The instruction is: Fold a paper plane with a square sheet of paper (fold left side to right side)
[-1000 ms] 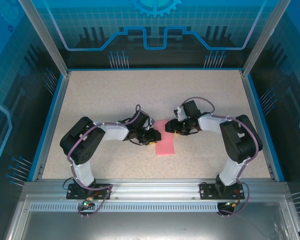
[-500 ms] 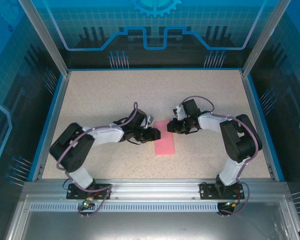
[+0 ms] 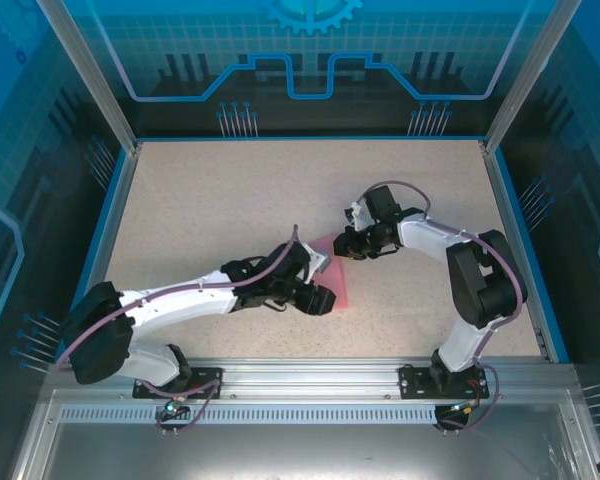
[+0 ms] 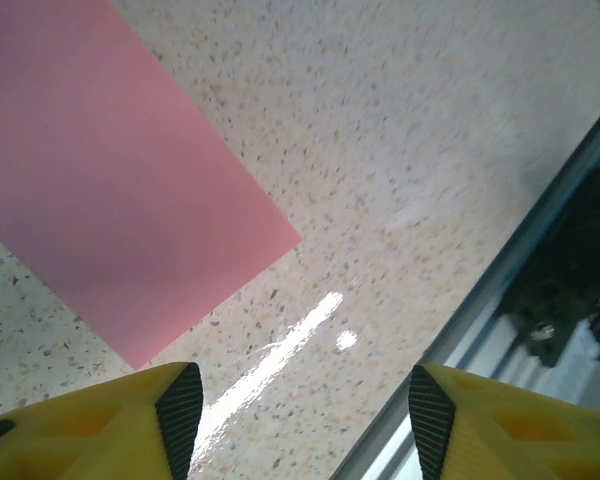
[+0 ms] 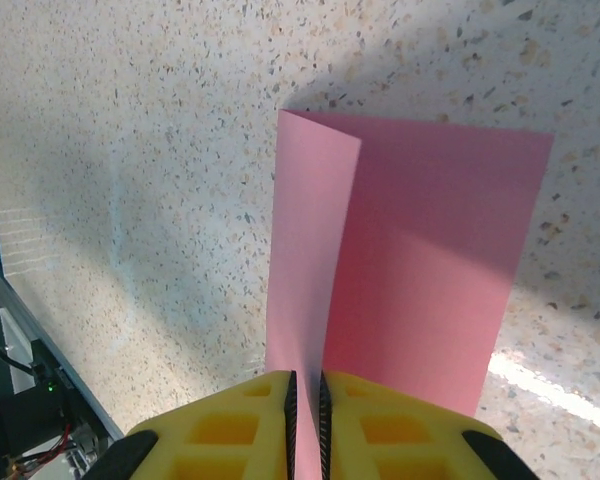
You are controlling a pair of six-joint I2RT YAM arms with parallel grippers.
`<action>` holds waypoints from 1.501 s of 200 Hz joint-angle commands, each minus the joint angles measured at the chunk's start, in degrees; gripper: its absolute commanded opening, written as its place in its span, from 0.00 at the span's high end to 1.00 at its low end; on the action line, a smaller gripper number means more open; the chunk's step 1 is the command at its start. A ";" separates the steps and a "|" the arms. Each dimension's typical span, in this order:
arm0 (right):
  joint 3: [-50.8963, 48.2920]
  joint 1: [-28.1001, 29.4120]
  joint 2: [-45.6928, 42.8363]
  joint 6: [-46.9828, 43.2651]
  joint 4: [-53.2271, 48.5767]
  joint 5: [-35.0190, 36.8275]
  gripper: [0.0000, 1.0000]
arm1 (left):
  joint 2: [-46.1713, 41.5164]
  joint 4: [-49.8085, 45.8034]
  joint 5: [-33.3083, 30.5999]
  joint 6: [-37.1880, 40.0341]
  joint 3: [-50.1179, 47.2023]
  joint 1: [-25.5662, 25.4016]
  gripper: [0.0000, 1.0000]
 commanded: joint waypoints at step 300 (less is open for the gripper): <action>4.02 0.10 2.82 1.49 -6.24 -2.21 0.84 | 28.57 -20.79 -32.50 -2.58 26.66 -13.74 0.72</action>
